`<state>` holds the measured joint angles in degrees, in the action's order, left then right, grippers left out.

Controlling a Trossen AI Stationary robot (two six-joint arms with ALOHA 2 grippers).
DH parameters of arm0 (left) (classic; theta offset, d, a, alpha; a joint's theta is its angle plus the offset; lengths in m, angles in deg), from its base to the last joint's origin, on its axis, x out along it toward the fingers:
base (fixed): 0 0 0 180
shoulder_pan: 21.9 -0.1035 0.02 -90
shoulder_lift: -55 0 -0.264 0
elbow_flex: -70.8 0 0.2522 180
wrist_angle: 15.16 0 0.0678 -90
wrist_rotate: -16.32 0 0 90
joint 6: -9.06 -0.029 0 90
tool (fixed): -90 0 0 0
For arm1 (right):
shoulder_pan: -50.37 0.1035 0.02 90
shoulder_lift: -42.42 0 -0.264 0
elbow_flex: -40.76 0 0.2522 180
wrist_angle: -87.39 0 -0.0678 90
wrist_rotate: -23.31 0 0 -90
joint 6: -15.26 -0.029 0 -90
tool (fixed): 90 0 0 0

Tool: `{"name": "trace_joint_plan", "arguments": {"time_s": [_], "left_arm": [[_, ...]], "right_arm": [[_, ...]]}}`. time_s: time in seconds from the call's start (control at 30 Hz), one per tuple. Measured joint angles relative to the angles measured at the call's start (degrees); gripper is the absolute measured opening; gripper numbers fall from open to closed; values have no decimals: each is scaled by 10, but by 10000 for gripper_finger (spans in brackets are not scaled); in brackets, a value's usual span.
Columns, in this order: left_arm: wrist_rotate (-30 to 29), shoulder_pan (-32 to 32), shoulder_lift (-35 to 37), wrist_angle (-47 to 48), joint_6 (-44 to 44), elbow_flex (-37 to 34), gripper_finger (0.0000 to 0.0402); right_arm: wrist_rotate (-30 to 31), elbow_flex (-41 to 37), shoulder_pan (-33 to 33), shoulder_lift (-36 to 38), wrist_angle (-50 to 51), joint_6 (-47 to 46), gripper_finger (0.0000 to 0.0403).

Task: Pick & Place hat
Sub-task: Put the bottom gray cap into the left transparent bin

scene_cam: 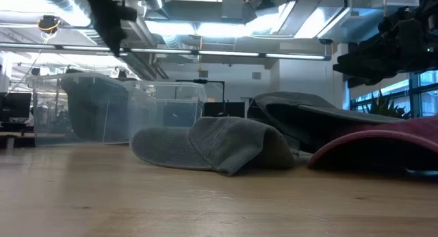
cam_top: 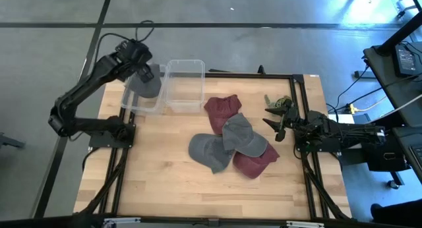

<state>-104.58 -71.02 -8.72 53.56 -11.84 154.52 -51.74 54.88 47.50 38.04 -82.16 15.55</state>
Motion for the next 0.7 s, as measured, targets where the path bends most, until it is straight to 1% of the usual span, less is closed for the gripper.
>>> {"name": "trace_joint_plan", "arguments": {"time_s": [0.03, 0.13, 0.23, 0.27, 0.33, 0.4, 0.57, 0.7], "left_arm": [[48, 0, 8, 1, 18, 0, 242], [219, 0, 31, -1, 46, -3, 242], [388, 12, 50, -31, 71, -17, 242], [432, 20, 57, -48, 78, -26, 242], [496, 44, 73, -103, 87, -54, 242], [523, 75, 88, -168, 102, -89, 242], [523, 163, 122, -316, 142, -172, 242], [527, 246, 130, -368, 143, -208, 242]], "right_arm": [[0, 0, 0, 0, 0, 0, 226], [0, 0, 0, 0, 0, 0, 226], [0, 0, 0, 0, 0, 0, 226], [0, 0, 0, 0, 0, 0, 226], [0, 0, 0, 0, 0, 0, 226], [0, 0, 0, 0, 0, 0, 226], [-2, 0, 0, 0, 0, -6, 226], [-1, 0, 0, 0, 0, -16, 226]]}}
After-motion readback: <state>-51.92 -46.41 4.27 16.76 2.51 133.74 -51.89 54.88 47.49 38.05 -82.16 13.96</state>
